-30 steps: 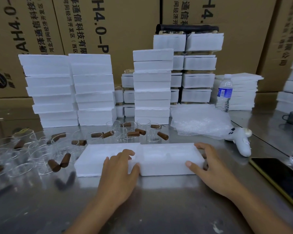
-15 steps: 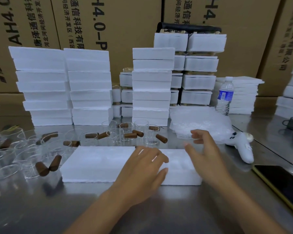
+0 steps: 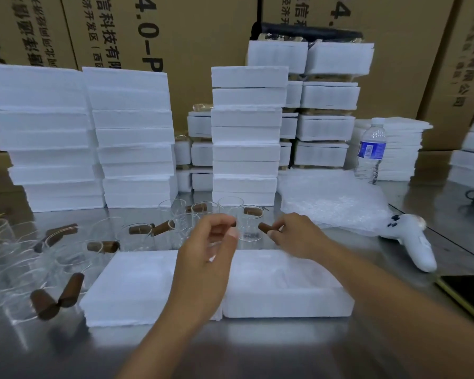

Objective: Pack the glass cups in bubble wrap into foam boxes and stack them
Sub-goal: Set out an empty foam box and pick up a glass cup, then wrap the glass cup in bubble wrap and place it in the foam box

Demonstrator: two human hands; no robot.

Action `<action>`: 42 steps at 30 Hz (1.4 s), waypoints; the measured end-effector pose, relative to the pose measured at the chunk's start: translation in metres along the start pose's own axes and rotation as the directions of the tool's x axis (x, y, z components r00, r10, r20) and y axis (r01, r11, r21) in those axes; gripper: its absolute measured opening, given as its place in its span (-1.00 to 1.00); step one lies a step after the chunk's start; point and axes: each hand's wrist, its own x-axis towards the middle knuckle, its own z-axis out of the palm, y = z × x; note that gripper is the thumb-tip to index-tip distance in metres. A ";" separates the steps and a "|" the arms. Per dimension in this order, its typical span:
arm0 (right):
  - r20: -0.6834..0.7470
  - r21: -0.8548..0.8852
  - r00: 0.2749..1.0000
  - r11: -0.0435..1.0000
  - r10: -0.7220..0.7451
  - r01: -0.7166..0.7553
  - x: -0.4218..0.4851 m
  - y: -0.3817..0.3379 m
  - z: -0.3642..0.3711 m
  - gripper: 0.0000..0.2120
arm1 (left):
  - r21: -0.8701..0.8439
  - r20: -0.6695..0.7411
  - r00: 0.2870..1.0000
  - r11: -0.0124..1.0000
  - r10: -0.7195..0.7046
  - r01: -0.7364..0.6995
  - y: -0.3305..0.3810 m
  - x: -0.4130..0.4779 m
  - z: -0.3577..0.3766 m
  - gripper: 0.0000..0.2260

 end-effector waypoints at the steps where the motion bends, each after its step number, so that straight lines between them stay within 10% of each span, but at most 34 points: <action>1: 0.006 0.007 1.000 1.000 -0.003 0.003 0.001 0.000 -0.001 -0.85 | -0.071 -0.001 0.998 0.995 -0.066 0.066 0.000 0.002 -0.001 -0.89; 11: -0.152 0.255 0.987 0.967 0.055 -0.015 -0.018 0.000 -0.028 -0.73 | -0.401 -0.005 0.957 0.877 -0.291 0.265 0.006 0.006 -0.006 -0.88; 15: -0.202 0.583 0.979 0.806 0.027 0.099 -0.048 -0.006 -0.051 -0.73 | -0.461 -0.037 0.929 0.831 -0.368 0.311 0.007 0.010 0.001 -0.90; 19: -0.158 0.781 0.986 0.603 -0.057 0.160 -0.070 -0.011 -0.066 -0.77 | -0.641 0.181 0.869 0.615 -0.461 0.460 0.015 0.018 0.014 -0.52; 25: -0.014 0.771 0.989 0.628 -0.148 0.105 -0.070 -0.007 -0.058 -0.78 | -0.740 0.402 0.831 0.399 -0.384 0.542 0.013 0.023 0.018 -0.40; 31: 0.168 0.664 0.970 0.748 -0.178 0.022 -0.040 0.008 -0.058 -0.75 | -0.774 0.315 0.857 0.412 -0.409 0.481 0.008 0.025 0.018 -0.52; 38: -0.353 0.336 0.929 0.942 0.113 0.013 0.024 0.047 -0.049 -0.78 | -0.803 0.287 0.860 0.384 -0.421 0.455 0.007 0.029 0.015 -0.60; 42: -0.233 -0.124 0.968 0.984 0.098 -0.129 0.036 0.065 -0.030 -0.44 | -0.823 0.285 0.849 0.340 -0.445 0.455 0.008 0.029 0.016 -0.55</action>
